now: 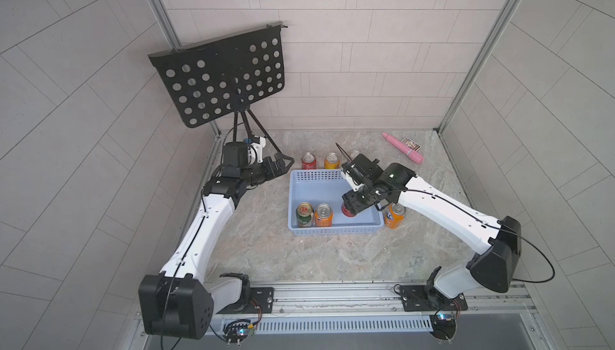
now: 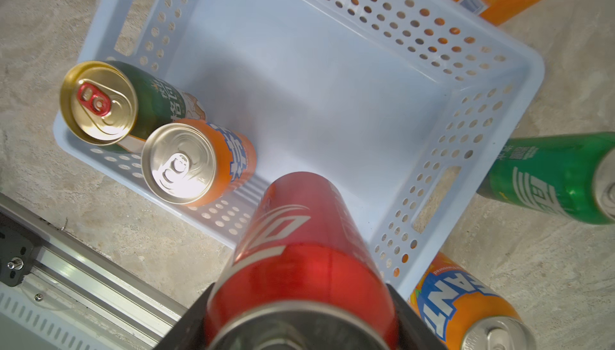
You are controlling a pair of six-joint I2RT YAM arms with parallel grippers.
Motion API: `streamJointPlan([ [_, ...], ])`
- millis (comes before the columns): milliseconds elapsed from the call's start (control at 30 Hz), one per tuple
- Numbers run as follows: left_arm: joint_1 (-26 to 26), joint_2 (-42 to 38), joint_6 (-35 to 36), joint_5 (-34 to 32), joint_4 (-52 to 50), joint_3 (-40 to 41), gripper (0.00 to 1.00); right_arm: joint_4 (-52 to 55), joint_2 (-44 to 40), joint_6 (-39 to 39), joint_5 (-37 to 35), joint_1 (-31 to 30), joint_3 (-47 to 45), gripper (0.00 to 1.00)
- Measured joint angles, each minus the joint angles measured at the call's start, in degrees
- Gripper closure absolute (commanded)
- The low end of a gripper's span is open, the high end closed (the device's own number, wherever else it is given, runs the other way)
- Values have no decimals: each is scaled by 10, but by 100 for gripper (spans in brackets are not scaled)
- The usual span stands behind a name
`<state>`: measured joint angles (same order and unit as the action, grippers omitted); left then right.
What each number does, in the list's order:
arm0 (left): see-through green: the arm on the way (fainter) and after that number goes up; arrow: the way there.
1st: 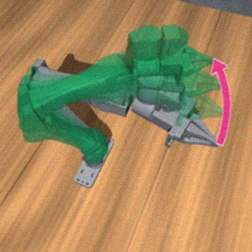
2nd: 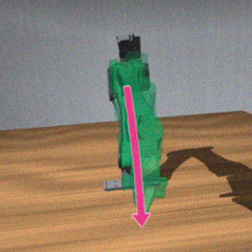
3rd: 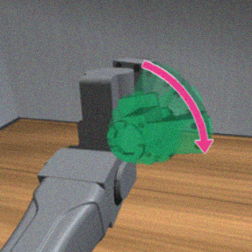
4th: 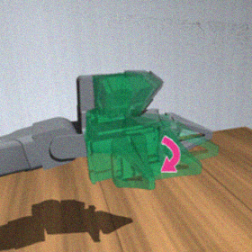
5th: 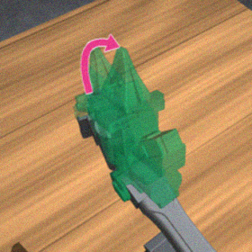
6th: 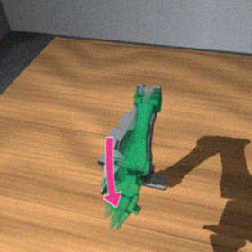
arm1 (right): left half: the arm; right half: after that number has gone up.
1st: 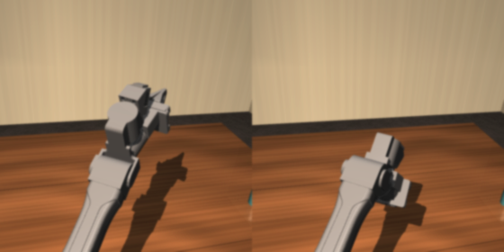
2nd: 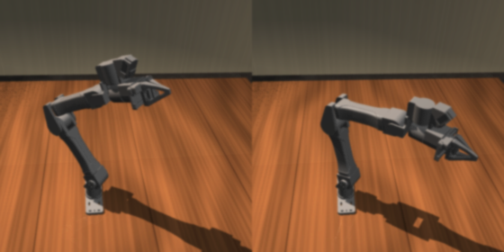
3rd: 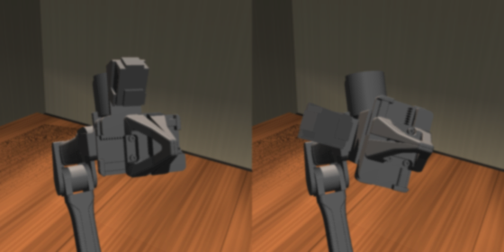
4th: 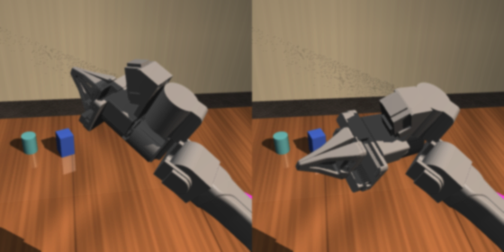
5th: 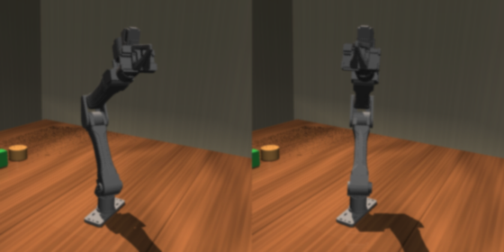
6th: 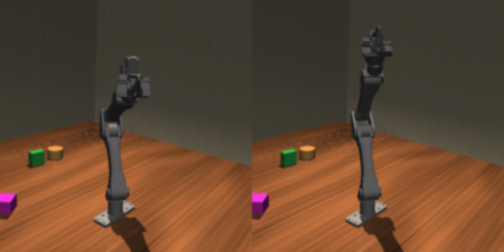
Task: Take out the drinks from the basket
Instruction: Pick up the drink from the basket, then place the drink at the center of the board.
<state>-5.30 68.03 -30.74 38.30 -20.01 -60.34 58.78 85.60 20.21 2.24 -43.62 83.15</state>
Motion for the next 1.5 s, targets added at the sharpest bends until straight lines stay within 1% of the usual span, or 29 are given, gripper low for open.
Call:
streamJointPlan([
  [333, -4, -48, 15, -12, -14, 0, 0, 24, -72, 8, -1, -3, 0, 91],
  [467, -7, -59, 25, -35, -16, 4, 0, 19, -108, 10, 1, -21, -23, 91],
  [633, -7, -65, 49, -64, -33, 5, 0, 24, -150, 15, -3, -61, -68, 92],
  [833, -7, -76, 62, -113, -35, 19, 0, 9, -166, 33, -15, -131, -129, 92],
  [933, -7, -79, 62, -136, -34, 24, 0, -7, -176, 46, -20, -152, -167, 92],
  [1200, -7, -69, 68, -172, -35, 24, 0, -40, -185, 72, -55, -163, -240, 92],
  [1500, -7, -70, 71, -189, -32, 32, 0, -81, -184, 85, -57, -167, -288, 93],
])
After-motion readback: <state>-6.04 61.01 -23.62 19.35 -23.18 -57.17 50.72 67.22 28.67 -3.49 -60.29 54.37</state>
